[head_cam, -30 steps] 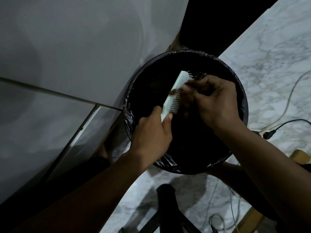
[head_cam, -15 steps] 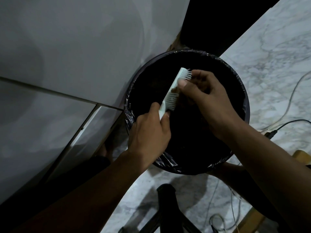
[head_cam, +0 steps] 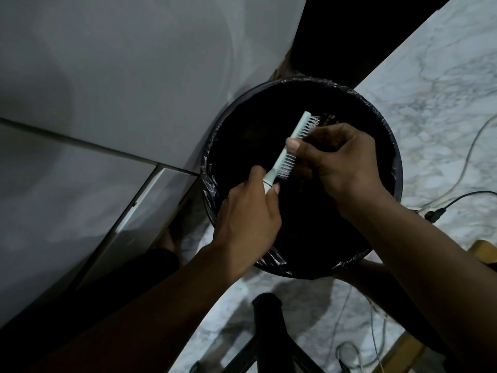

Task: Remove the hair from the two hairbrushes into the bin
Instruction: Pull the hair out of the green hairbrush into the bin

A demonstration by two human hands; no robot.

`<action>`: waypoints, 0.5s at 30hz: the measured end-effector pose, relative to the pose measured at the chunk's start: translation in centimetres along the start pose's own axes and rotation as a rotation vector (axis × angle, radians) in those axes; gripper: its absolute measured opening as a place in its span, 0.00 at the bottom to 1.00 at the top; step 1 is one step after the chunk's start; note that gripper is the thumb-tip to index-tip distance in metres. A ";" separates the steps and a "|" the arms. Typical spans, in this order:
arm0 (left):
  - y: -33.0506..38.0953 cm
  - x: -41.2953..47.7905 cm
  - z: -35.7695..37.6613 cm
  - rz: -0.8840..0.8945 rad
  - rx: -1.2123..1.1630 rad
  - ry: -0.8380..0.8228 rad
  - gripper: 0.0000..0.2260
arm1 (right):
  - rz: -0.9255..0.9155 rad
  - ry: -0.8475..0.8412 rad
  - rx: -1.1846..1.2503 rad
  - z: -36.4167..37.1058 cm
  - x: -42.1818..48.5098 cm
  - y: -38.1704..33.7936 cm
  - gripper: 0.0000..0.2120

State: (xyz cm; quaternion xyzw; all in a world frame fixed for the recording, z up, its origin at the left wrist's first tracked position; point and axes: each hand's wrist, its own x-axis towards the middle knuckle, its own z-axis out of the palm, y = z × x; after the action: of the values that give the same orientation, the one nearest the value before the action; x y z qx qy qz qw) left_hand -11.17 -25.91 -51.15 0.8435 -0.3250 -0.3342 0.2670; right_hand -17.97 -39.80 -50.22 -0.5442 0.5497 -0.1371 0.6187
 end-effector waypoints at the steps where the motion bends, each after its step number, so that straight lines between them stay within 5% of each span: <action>1: 0.0 0.0 0.0 0.001 -0.001 0.005 0.06 | 0.011 0.001 0.043 0.0 -0.1 -0.3 0.20; 9: -0.1 0.4 -0.2 -0.030 -0.067 0.020 0.09 | 0.134 -0.017 0.183 -0.3 -0.5 -1.5 0.06; 15: -0.3 0.5 -0.3 -0.090 -0.098 -0.010 0.10 | 0.270 -0.013 0.303 -0.2 -0.5 -1.9 0.06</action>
State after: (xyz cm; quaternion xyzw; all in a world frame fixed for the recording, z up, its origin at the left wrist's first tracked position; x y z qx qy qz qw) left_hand -10.61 -26.03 -51.36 0.8414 -0.2712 -0.3656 0.2911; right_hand -17.53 -40.27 -48.35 -0.3671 0.5868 -0.1304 0.7098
